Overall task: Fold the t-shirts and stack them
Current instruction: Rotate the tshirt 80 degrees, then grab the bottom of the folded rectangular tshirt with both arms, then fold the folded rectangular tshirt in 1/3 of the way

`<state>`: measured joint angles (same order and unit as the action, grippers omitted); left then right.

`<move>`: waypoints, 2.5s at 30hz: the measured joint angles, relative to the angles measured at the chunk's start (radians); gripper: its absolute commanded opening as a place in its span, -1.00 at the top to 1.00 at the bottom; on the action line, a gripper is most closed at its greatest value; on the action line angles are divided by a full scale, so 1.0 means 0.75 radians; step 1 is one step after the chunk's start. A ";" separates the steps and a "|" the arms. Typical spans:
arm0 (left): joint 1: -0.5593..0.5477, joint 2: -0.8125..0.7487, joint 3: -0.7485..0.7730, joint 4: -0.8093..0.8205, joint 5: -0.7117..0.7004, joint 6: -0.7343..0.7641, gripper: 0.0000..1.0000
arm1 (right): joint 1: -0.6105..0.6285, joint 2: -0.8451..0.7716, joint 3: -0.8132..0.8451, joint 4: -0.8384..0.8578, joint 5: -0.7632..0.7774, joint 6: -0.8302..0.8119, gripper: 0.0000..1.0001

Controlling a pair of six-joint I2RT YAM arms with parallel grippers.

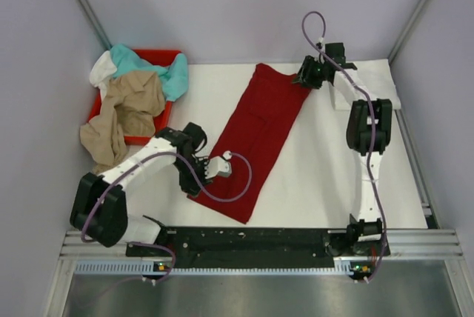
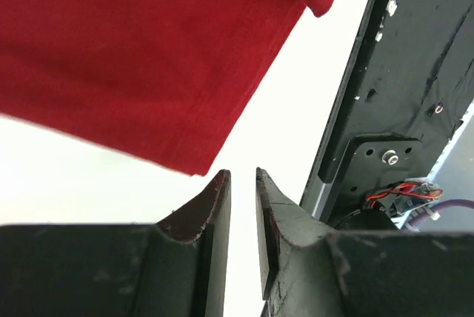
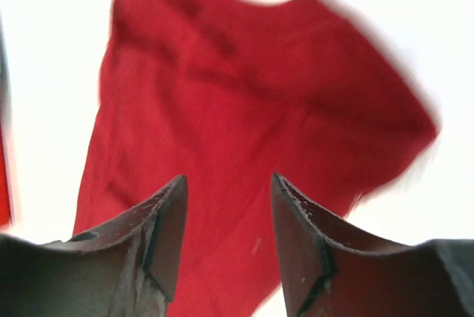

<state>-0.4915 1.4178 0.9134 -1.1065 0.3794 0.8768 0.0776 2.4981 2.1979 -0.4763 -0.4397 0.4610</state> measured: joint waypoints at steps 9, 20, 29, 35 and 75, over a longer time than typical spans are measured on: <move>0.367 -0.199 0.053 0.041 0.165 0.327 0.19 | 0.432 -1.433 -1.455 0.699 -0.124 -0.692 -0.27; 0.351 -0.213 -0.211 0.094 0.183 0.834 -0.67 | 1.268 -1.645 -2.113 0.606 -0.067 -1.397 -0.30; 0.245 -0.212 -0.332 0.245 0.098 0.883 -0.43 | 1.491 -1.457 -2.114 0.596 0.097 -1.496 -0.28; 0.213 -0.194 -0.356 0.327 0.028 0.851 0.06 | 1.545 -1.292 -2.050 0.606 0.163 -1.494 0.01; 0.063 0.957 1.292 0.164 -0.088 -0.189 1.00 | 0.370 -1.179 -1.855 0.662 0.049 -0.360 1.00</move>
<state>-0.4446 2.1353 1.8824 -0.9836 0.3134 0.7349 0.3550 1.6142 0.8066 0.0200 -0.4026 0.1913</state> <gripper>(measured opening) 0.023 0.014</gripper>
